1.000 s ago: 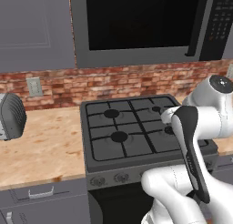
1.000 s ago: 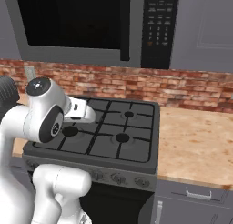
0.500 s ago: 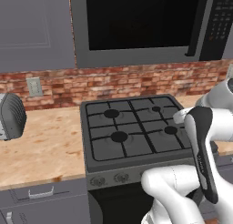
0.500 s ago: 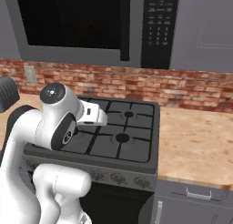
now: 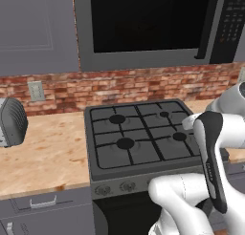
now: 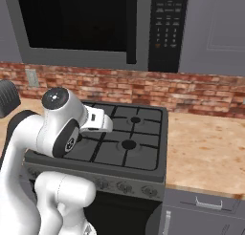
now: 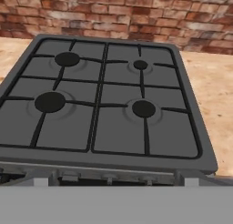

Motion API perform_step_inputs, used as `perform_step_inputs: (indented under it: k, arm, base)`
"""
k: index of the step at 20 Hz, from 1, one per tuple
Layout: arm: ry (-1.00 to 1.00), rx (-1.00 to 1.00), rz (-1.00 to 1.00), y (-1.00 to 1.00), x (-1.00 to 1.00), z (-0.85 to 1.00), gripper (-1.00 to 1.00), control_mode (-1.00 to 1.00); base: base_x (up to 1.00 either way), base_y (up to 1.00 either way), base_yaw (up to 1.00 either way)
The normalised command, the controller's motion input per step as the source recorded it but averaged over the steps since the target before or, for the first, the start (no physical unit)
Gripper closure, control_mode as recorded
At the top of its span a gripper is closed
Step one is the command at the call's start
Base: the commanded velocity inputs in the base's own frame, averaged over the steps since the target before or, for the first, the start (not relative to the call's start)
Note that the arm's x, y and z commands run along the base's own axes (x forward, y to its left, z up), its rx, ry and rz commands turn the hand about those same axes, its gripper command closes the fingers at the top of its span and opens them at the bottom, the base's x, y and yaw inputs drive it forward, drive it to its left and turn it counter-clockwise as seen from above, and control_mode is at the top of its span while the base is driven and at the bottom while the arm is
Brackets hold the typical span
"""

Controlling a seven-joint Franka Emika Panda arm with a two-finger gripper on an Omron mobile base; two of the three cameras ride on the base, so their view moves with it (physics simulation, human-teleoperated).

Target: The microwave is finished heating the fish and bell pepper. Take the bowl containing the food and place it on the dining counter.

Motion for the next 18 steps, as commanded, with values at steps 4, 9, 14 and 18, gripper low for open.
perform_step_inputs:
  k: [4,9,14,18]
  arm:
    - [0.0,0.0,0.0,0.0,0.0,0.0,-1.0,-1.0]
    - [0.0,0.0,0.0,0.0,0.0,0.0,-1.0,-1.0]
    - [0.0,0.0,0.0,-0.12,0.0,0.0,-1.0,1.0]
    - [0.0,0.0,0.0,0.0,0.0,0.0,-1.0,1.0]
  base:
    - [0.0,0.0,0.0]
    - [0.0,0.0,0.0]
    - [0.0,-0.3,0.0]
    - [0.0,-0.48,0.0]
